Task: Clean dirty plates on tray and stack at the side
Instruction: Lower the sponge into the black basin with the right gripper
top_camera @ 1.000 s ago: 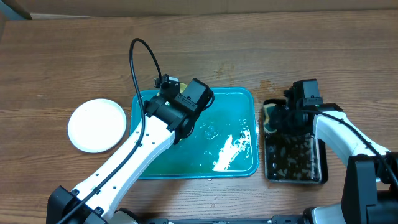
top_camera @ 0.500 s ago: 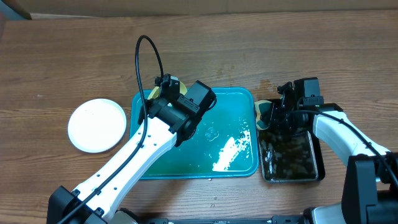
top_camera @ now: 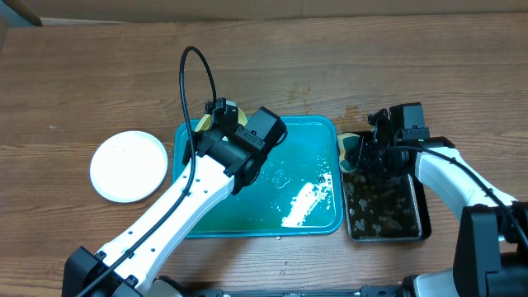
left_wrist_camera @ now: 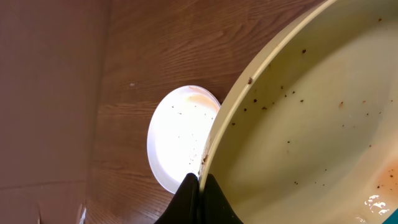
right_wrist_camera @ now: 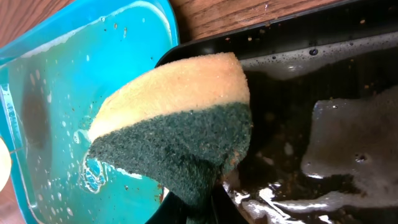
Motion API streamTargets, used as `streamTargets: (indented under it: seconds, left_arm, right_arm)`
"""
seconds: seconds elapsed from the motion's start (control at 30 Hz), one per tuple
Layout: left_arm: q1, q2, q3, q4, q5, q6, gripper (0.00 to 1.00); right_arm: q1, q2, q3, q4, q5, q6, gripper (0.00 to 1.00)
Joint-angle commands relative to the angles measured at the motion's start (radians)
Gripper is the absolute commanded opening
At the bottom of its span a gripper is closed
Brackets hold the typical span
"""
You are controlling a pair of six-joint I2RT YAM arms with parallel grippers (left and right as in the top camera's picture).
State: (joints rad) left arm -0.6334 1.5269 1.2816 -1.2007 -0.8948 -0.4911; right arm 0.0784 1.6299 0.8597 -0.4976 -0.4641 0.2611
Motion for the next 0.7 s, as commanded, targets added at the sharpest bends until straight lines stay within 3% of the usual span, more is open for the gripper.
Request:
streamTargets:
  seconds: [0.0, 0.27, 0.67]
  left_arm:
    - [-0.005, -0.024, -0.001, 0.002, -0.036, -0.004, 0.04]
    - [-0.005, -0.024, -0.001, -0.004, -0.029, -0.003, 0.04]
    - [-0.005, -0.024, -0.001, -0.003, -0.024, -0.011, 0.04]
  right_arm:
    - [0.001, 0.002, -0.008, 0.001, -0.026, -0.008, 0.08]
    - [0.001, 0.002, -0.002, -0.074, 0.18, 0.0, 0.04]
    - [-0.001, -0.003, 0.219, -0.413, 0.346, -0.003, 0.05]
